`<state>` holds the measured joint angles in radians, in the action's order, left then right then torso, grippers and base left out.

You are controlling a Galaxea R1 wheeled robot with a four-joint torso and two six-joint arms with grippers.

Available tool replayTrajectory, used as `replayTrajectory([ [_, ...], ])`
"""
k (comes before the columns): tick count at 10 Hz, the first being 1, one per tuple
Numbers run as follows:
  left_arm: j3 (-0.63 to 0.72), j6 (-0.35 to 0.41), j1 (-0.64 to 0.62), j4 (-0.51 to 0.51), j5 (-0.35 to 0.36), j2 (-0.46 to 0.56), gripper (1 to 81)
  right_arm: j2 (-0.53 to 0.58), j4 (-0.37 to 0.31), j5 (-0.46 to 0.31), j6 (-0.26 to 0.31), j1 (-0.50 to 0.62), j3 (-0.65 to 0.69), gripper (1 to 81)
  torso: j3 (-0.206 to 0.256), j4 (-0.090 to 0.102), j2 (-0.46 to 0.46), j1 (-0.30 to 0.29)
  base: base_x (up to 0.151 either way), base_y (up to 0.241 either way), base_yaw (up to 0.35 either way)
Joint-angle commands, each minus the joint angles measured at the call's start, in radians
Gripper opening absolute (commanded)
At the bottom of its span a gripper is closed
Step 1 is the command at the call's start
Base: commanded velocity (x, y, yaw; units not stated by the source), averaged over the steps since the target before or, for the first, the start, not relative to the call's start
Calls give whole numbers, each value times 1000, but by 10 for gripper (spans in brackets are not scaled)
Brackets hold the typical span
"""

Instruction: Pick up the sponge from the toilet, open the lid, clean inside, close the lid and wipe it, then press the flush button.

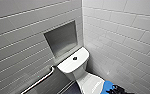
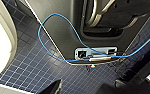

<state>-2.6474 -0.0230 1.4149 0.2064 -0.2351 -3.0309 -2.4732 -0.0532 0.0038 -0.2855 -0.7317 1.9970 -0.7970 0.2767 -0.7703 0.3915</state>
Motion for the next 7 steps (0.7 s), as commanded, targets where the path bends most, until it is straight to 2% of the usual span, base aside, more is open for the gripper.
replayTrajectory([
  [1,-2,5,3,2,-84,7,811,8,-10,-59,-4,134,11,10,-89,0,-95,61,0,0,0],
  [3,-2,5,3,2,-84,7,811,9,-13,-61,-4,165,6,10,-158,0,-168,108,0,0,0],
  [4,-2,5,3,2,-84,7,811,8,-11,-61,-6,189,0,10,-136,0,-205,132,0,0,0],
  [5,-2,5,3,2,-83,9,811,-3,-7,-97,-30,227,5,10,-127,0,-240,154,0,0,0],
  [6,-2,5,3,2,-82,9,811,-26,-7,-133,-35,261,21,10,-135,0,-268,172,0,0,0],
  [7,-2,5,5,2,-82,9,811,-42,-7,-136,-35,287,29,10,-143,0,-297,190,0,0,0],
])
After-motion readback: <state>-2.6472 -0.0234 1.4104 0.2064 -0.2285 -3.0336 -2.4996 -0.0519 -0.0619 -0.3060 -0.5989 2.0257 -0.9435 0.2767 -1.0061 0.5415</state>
